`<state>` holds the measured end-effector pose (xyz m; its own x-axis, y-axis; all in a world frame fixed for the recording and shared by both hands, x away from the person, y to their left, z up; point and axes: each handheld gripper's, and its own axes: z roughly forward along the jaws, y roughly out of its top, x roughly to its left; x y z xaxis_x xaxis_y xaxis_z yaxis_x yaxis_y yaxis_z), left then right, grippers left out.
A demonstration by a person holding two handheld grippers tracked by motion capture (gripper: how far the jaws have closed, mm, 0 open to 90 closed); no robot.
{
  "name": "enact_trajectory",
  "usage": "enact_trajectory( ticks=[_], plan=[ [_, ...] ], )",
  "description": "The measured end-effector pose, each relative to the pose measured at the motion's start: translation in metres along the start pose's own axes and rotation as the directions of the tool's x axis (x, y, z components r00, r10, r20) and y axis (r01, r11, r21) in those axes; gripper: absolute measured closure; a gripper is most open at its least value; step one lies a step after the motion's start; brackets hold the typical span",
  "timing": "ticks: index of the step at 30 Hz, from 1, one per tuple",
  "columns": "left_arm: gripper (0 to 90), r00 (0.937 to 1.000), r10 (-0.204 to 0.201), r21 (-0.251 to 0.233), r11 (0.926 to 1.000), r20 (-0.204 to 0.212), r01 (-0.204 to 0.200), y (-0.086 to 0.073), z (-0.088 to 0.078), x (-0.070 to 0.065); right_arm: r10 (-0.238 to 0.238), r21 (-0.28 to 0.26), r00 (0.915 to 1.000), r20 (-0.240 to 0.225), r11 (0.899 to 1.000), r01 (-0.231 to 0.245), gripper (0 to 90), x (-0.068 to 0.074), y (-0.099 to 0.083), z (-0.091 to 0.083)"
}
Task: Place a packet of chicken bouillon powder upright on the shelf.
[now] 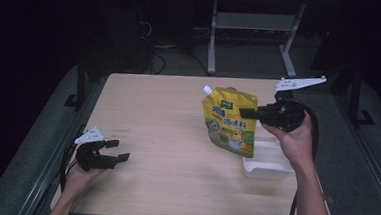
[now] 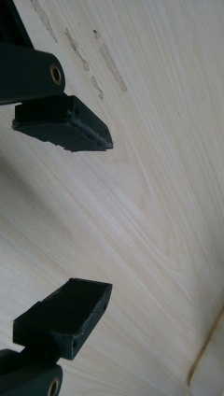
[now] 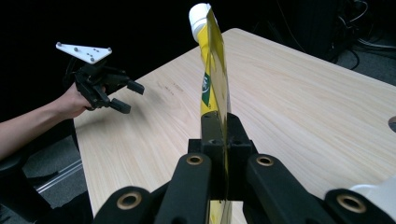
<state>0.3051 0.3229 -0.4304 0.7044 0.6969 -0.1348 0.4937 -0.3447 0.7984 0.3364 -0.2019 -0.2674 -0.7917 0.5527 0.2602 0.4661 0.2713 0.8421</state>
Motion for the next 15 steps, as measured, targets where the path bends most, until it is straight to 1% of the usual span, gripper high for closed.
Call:
enact_trajectory(
  ticks=[7,15],
  plan=[
    [25.1,1.0,0.0,0.003,1.0,0.001,0.0,0.0,0.001,0.0,0.011,-0.009,0.9998,0.017,1.0,-0.011,89.6,-0.005,-0.004,-0.01],
    [25.1,1.0,-0.001,0.005,1.0,0.006,0.0,0.0,0.002,0.0,0.033,-0.023,0.9983,0.048,0.999,-0.032,89.6,-0.013,-0.01,-0.027]
  ],
)
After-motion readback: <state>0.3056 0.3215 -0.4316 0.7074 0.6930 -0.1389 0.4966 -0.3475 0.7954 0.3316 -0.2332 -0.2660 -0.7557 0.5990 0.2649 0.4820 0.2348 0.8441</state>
